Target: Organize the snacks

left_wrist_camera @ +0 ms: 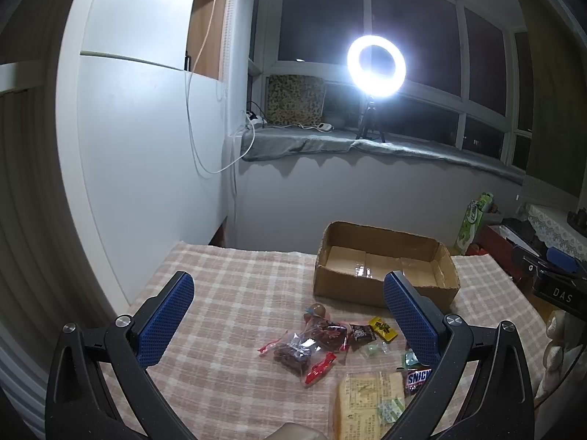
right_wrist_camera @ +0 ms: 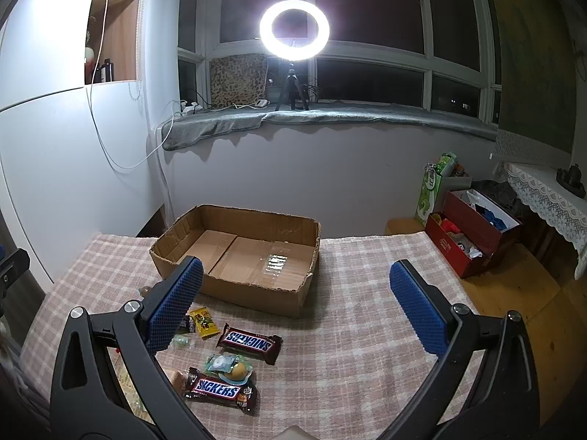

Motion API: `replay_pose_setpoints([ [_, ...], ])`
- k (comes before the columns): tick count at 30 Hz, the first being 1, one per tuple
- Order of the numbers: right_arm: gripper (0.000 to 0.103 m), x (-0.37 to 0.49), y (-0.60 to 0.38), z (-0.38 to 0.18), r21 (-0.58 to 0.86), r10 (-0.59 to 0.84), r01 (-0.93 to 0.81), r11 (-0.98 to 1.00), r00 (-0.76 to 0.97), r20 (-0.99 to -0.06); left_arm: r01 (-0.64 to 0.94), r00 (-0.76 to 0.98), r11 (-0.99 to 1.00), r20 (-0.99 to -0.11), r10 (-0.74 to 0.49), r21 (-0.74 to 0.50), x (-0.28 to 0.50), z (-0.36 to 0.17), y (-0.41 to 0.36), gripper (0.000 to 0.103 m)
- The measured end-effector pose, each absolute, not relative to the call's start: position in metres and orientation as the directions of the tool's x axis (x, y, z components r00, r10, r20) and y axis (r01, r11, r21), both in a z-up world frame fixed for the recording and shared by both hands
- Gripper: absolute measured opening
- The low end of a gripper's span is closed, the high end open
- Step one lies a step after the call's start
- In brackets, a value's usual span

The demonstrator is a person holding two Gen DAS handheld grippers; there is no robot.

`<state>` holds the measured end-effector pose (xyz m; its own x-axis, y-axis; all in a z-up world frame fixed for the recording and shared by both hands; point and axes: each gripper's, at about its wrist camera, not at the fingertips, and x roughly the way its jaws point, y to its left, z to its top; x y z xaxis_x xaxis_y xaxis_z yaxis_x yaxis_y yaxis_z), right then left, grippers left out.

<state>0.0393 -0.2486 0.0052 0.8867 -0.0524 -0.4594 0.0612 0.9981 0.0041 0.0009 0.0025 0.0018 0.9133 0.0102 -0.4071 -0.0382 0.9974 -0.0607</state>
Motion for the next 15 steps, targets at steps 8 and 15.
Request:
replay_pose_setpoints([
  [8,0.103,0.0393,-0.2487,0.0047,0.005,-0.052,0.061,0.998,0.887,-0.459,-0.037,0.913,0.997,-0.407,0.009,-0.061,0.0010,0.0019,0.0019,0.102],
  [15,0.103,0.0395,-0.2488,0.0043,0.004,-0.052,0.061,0.998,0.886,-0.461,-0.035,0.914,0.997,-0.407,0.007,-0.062,0.0014,0.0010,0.0020,0.102],
])
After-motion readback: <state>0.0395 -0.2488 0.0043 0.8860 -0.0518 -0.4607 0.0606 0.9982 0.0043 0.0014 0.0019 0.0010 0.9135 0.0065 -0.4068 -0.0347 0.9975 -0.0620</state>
